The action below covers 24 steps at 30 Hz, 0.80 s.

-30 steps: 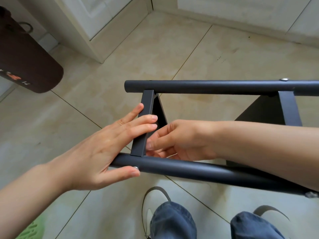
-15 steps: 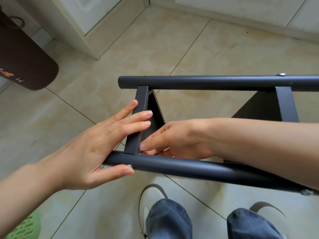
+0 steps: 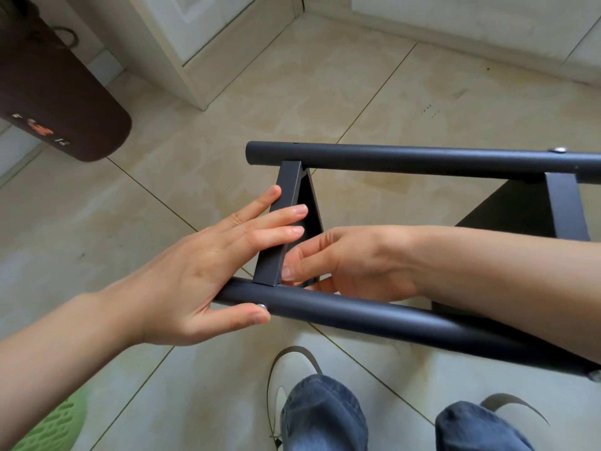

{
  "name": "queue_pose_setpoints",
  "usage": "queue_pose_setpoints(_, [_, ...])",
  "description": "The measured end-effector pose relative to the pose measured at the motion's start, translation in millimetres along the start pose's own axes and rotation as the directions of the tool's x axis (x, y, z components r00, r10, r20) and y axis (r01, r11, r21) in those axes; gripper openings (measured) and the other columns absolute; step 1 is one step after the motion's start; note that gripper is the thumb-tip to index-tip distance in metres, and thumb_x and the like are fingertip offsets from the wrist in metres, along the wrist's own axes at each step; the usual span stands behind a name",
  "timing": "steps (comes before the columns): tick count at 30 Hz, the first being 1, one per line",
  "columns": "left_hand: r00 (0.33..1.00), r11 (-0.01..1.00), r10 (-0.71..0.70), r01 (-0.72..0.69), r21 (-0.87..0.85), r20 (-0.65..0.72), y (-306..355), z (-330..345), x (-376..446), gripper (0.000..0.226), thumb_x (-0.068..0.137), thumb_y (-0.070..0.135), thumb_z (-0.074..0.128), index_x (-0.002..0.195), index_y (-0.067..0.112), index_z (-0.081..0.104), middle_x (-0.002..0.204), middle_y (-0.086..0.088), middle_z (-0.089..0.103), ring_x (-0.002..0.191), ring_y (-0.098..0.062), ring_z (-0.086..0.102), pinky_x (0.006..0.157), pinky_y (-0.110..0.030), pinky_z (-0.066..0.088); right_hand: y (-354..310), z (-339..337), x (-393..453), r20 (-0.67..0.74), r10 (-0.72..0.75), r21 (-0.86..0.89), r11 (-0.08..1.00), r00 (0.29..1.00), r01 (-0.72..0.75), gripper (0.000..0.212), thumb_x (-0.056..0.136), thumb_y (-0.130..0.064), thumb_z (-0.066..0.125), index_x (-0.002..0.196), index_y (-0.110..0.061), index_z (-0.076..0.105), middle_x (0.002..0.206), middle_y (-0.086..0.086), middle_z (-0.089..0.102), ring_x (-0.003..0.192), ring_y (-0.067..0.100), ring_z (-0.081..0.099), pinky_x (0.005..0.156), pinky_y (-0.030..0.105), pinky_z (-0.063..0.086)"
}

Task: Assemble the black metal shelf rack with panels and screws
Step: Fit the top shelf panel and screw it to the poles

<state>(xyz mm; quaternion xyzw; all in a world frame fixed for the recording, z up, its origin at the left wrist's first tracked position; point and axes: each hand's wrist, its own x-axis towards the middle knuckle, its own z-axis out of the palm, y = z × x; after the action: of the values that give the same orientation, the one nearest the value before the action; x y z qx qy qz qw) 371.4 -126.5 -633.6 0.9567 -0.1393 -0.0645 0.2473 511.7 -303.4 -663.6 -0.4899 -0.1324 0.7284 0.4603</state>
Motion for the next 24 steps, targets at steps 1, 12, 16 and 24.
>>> queue_pose_setpoints(1, [1.0, 1.0, 0.0, 0.0, 0.0, 0.0, 0.0, 0.1, 0.0, 0.069, 0.097, 0.056, 0.049, 0.153, 0.02, 0.031, 0.166, 0.005, 0.022, 0.156, -0.027, 0.008, 0.122, -0.035, 0.022, -0.3, -0.3, 0.0, 0.002, 0.0, -0.002, 1.0, 1.0, 0.0, 0.033, 0.091, -0.01, 0.064, 0.061, -0.02, 0.074, 0.072, -0.001, 0.07, 0.063, 0.01, 0.066, 0.063, 0.023, 0.055])
queue_pose_setpoints(12, [1.0, 1.0, -0.014, 0.014, -0.015, 0.007, 3.4, -0.8, 0.2, 0.067, 0.097, 0.053, 0.05, 0.153, 0.021, 0.03, 0.167, 0.005, 0.02, 0.156, -0.025, 0.006, 0.122, -0.031, 0.02, -3.1, 1.1, -1.7, 0.004, 0.033, -0.026, 0.999, 0.999, -0.033, 0.028, 0.091, -0.012, 0.063, 0.066, -0.017, 0.073, 0.076, 0.002, 0.07, 0.07, 0.015, 0.065, 0.077, 0.03, 0.053])
queue_pose_setpoints(16, [1.0, 1.0, -0.018, 0.018, -0.017, 0.009, 3.6, -0.8, 0.1, 0.068, 0.096, 0.051, 0.052, 0.153, 0.019, 0.031, 0.167, 0.004, 0.021, 0.156, -0.025, 0.006, 0.123, -0.03, 0.019, -2.9, 2.2, -2.6, 0.002, 0.031, -0.035, 0.999, 1.0, -0.031, 0.027, 0.092, -0.012, 0.062, 0.068, -0.018, 0.072, 0.077, 0.002, 0.071, 0.067, 0.013, 0.066, 0.072, 0.027, 0.056])
queue_pose_setpoints(24, [1.0, 1.0, -0.012, 0.012, 0.001, 0.003, 2.1, 0.2, 0.0, 0.069, 0.096, 0.052, 0.052, 0.153, 0.019, 0.033, 0.167, 0.004, 0.02, 0.156, -0.026, 0.006, 0.123, -0.035, 0.02, -3.2, 2.7, -4.7, 0.013, 0.07, 0.013, 0.997, 0.997, -0.07, 0.022, 0.092, -0.014, 0.062, 0.072, -0.018, 0.07, 0.079, 0.002, 0.066, 0.072, 0.015, 0.064, 0.08, 0.03, 0.053])
